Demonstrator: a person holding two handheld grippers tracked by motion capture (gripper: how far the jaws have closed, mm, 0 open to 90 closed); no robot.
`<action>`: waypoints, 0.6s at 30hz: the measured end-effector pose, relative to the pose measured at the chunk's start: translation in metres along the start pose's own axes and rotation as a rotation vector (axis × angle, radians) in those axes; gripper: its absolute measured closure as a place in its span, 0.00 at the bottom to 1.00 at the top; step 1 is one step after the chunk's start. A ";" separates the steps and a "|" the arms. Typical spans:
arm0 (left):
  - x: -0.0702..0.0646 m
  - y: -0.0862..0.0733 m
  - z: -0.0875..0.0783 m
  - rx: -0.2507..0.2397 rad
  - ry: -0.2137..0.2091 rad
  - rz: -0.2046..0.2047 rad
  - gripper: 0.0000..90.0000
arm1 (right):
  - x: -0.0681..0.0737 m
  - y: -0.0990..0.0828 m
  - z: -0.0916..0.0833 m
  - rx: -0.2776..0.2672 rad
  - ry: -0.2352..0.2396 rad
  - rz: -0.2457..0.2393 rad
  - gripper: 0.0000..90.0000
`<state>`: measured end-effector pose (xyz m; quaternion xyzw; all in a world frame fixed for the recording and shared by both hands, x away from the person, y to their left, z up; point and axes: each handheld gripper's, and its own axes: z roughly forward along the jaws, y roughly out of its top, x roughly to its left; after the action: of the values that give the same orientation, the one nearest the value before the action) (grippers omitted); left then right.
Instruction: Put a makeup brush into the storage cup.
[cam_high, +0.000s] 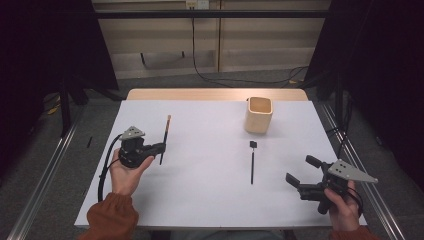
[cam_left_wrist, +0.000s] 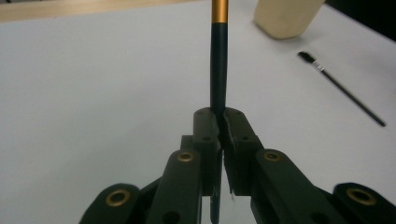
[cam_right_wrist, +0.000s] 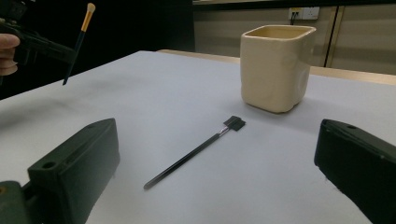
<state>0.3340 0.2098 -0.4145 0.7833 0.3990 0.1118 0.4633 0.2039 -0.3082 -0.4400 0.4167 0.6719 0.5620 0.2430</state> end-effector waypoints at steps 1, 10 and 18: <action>-0.001 0.000 -0.002 -0.012 -0.001 0.011 0.94 | 0.000 0.000 0.000 0.000 0.000 0.000 0.00; -0.005 -0.007 -0.014 -0.136 0.010 0.025 0.94 | 0.001 0.000 0.000 -0.014 -0.001 0.014 0.00; -0.007 -0.014 -0.018 -0.187 -0.002 0.047 0.94 | 0.001 0.000 0.000 -0.017 -0.003 0.016 0.00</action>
<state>0.3125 0.2190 -0.4145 0.7459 0.3679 0.1588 0.5321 0.2035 -0.3076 -0.4403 0.4209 0.6634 0.5690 0.2430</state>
